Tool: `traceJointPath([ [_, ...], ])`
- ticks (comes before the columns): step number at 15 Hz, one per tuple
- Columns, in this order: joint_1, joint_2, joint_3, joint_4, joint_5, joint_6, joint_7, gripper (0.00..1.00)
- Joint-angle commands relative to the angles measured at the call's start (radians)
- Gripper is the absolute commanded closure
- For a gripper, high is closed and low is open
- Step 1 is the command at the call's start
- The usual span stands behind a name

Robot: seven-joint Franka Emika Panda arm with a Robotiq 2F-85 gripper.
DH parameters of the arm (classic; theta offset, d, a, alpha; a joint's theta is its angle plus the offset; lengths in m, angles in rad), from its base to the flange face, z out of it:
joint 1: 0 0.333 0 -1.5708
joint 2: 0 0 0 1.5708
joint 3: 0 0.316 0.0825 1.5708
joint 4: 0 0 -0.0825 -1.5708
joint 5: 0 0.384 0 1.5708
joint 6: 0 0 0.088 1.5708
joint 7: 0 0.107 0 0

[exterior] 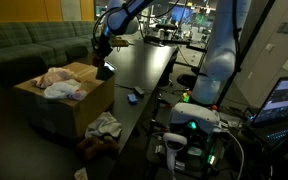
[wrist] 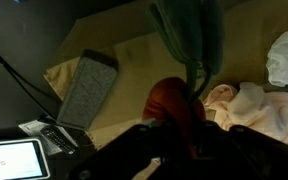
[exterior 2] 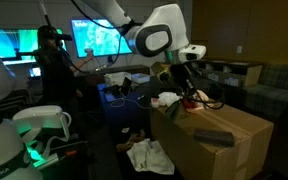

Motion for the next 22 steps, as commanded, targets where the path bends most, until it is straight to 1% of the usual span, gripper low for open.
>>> traceJointPath([
  [1,0.041,0.115,-0.024,0.137,-0.016,-0.023,0.042,0.92],
  [3,0.055,0.173,-0.04,0.192,-0.029,-0.022,0.068,0.92],
  [8,0.102,0.311,-0.121,0.317,-0.091,-0.014,0.155,0.92],
  [11,0.127,0.365,-0.162,0.37,-0.113,-0.01,0.191,0.93],
  [13,0.143,0.382,-0.185,0.393,-0.12,-0.013,0.213,0.91],
  [14,0.15,0.384,-0.193,0.398,-0.12,-0.016,0.221,0.6],
  [15,0.159,0.388,-0.204,0.405,-0.124,-0.016,0.233,0.58],
  [17,0.178,0.383,-0.225,0.407,-0.132,-0.021,0.256,0.45],
  [18,0.185,0.375,-0.232,0.402,-0.134,-0.018,0.265,0.35],
  [20,0.2,0.357,-0.249,0.392,-0.147,-0.014,0.284,0.2],
  [22,0.214,0.331,-0.265,0.376,-0.166,-0.004,0.305,0.07],
])
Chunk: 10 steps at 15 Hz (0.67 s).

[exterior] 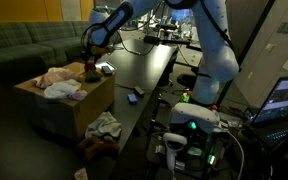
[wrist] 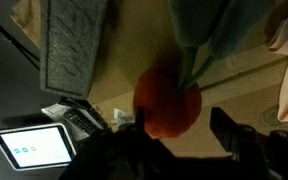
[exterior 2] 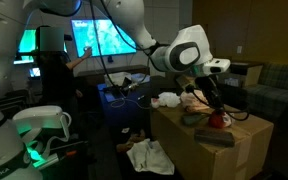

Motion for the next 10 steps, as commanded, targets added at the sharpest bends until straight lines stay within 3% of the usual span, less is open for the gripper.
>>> traceJointPath([
  [1,0.039,-0.049,-0.043,-0.011,-0.051,-0.005,0.063,0.01],
  [6,0.041,-0.13,-0.027,-0.061,-0.071,0.01,0.055,0.0],
  [10,0.015,-0.193,0.053,-0.121,-0.029,0.007,-0.03,0.0],
])
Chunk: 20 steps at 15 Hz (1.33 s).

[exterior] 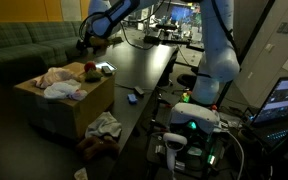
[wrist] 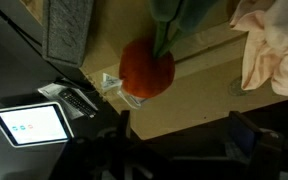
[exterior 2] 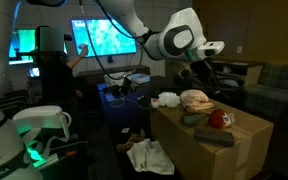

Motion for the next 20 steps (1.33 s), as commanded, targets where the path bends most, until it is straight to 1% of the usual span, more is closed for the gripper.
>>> traceJointPath([
  [1,-0.017,-0.088,0.072,-0.092,0.019,0.01,-0.078,0.0],
  [5,-0.017,-0.139,0.151,-0.172,0.041,-0.002,-0.149,0.0],
  [9,-0.014,-0.175,0.214,-0.244,0.055,-0.01,-0.202,0.0],
  [13,-0.014,-0.199,0.275,-0.326,0.105,0.032,-0.265,0.0],
  [14,-0.013,-0.203,0.286,-0.339,0.12,0.037,-0.274,0.0],
  [17,-0.02,-0.195,0.338,-0.35,0.217,0.046,-0.321,0.0],
  [20,-0.005,-0.171,0.358,-0.345,0.252,0.066,-0.313,0.0],
])
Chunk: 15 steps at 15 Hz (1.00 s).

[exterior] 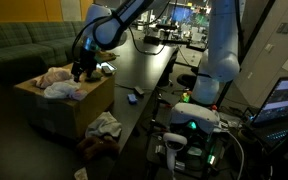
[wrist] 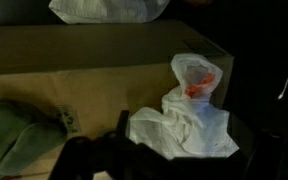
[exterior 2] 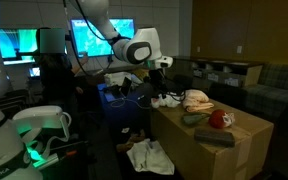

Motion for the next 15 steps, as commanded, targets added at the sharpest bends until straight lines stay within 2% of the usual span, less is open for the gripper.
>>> traceJointPath([
  [1,0.006,0.003,0.027,-0.014,0.044,0.048,-0.014,0.0],
  [8,0.054,0.072,0.012,0.003,0.002,0.173,0.046,0.0],
  [15,0.09,0.132,0.002,0.023,-0.008,0.223,0.057,0.0],
])
